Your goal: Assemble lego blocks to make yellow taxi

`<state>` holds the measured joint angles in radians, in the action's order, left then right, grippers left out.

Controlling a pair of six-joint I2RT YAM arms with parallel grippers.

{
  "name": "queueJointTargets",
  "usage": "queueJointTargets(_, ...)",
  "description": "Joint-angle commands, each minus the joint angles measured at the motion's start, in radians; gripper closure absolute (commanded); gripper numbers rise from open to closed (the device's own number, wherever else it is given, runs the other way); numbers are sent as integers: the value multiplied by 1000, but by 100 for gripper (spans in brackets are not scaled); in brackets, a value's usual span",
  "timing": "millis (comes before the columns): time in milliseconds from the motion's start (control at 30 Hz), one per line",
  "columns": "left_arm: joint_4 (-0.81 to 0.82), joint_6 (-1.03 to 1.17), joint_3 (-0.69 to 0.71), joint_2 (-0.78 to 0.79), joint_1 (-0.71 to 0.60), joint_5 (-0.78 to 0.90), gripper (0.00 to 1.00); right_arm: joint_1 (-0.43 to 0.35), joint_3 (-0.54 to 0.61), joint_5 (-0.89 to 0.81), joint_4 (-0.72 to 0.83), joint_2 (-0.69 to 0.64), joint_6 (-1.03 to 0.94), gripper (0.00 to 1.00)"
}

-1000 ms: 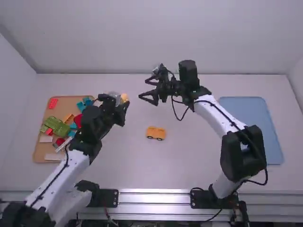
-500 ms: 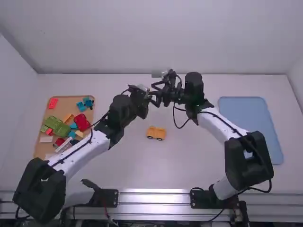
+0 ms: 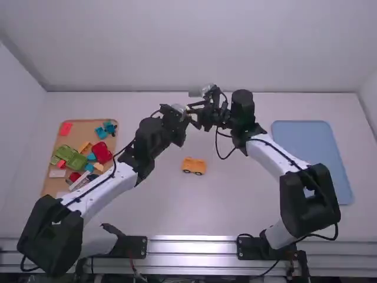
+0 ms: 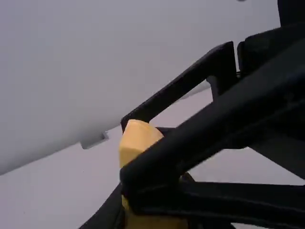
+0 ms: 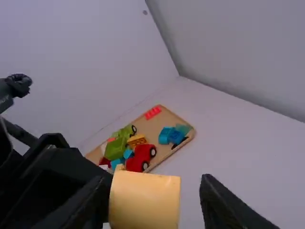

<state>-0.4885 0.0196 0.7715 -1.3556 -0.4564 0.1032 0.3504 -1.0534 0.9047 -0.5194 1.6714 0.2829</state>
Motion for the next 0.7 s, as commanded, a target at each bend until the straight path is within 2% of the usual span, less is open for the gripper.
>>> queueJointTargets(0,-27,0,27,1,-6,13,97,9,6,79,3,-10,-9,55)
queueJointTargets(133,-32,-1,27,1,-5,13,92,22,6,90,3,-10,-10,60)
queueJointTargets(200,-39,-2,26,1,-3,21,86,31,6,89,-2,-10,-10,65)
queueJointTargets(233,-43,-6,26,1,-5,21,80,31,6,89,-5,-10,-10,65)
queueJointTargets(267,-47,-8,27,1,-6,20,67,31,6,90,-11,-10,-10,66)
queueJointTargets(300,-53,-9,27,2,-5,20,12,29,6,88,-22,-10,-9,68)
queueJointTargets(333,-54,-14,27,2,-5,19,1,28,6,80,-27,-10,-4,68)
queueJointTargets(533,-33,-31,26,2,2,15,1,-8,4,-73,6,-39,4,76)
queueJointTargets(633,-6,-31,26,2,-4,-18,1,-31,0,-221,153,-115,-55,77)
queueJointTargets(667,6,-31,26,2,-3,-19,1,-31,-13,-315,256,-156,-89,76)
